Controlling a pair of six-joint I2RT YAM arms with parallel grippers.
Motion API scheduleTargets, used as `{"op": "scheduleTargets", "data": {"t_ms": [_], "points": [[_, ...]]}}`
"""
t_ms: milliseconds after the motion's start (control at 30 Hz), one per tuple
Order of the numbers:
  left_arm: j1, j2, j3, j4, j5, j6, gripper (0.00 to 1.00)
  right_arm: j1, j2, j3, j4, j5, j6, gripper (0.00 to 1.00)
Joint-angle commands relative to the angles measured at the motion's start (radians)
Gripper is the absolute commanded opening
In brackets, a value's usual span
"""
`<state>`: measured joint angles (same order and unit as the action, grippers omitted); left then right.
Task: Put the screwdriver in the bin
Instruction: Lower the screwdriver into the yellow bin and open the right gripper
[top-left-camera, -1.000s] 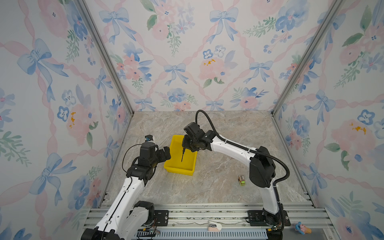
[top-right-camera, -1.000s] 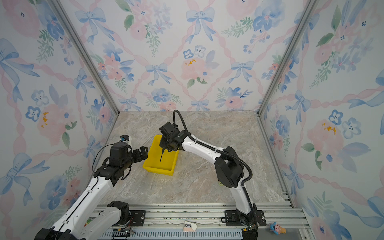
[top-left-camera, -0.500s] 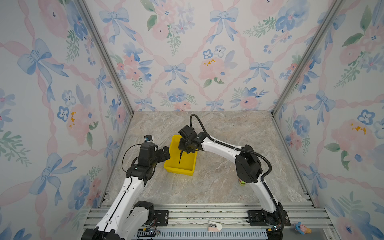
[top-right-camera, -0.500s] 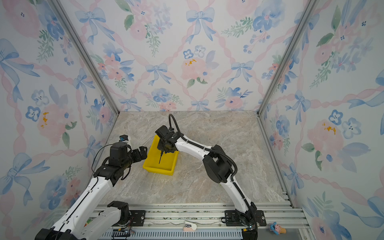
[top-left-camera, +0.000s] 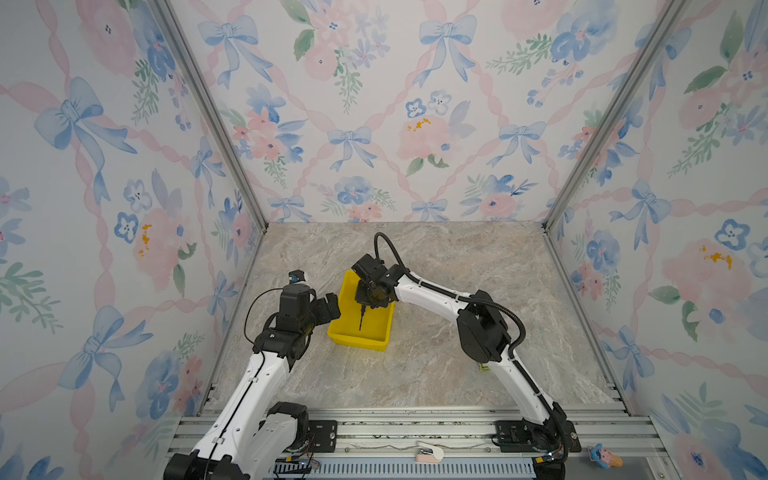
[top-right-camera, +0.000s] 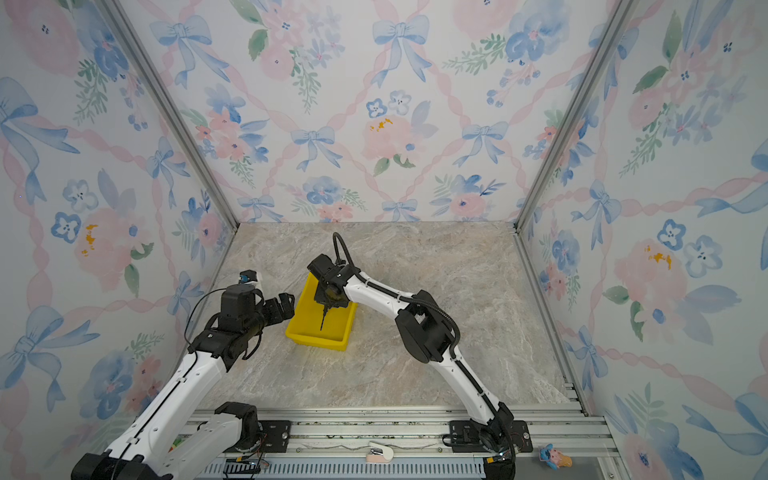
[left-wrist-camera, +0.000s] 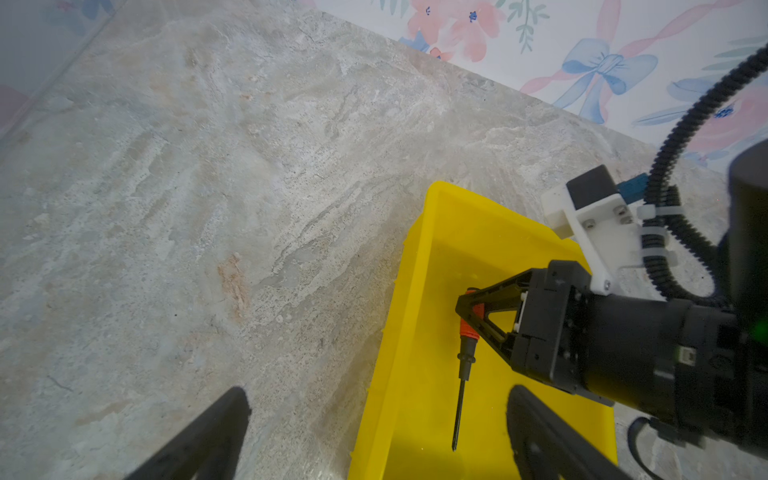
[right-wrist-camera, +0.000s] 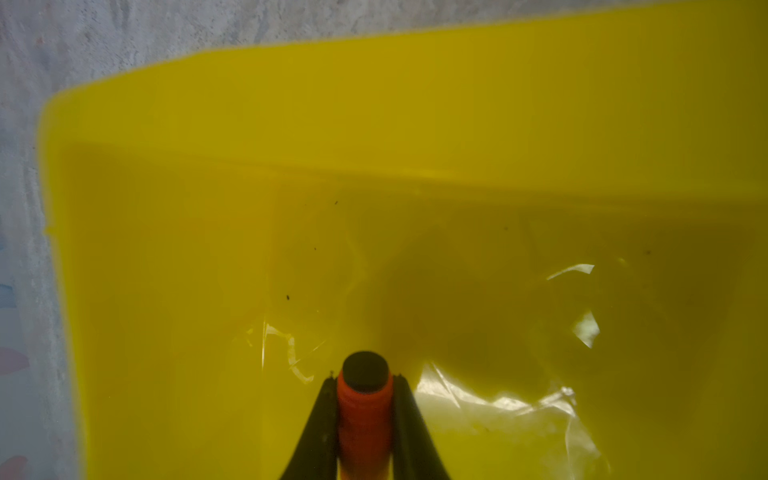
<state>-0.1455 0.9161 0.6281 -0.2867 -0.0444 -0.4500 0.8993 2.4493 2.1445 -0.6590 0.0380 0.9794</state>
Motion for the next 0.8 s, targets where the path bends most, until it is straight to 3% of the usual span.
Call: {"op": "scheduleTargets", "data": {"t_ms": [0, 767], "points": [[0.008, 0.012, -0.011, 0.001, -0.009, 0.011, 0.98, 0.003, 0.029, 0.033, -0.045, 0.018, -0.009, 0.01], [0.009, 0.026, -0.005, 0.003, 0.005, 0.025, 0.98, 0.019, 0.055, 0.079, -0.086, 0.056, 0.006, 0.17]]}}
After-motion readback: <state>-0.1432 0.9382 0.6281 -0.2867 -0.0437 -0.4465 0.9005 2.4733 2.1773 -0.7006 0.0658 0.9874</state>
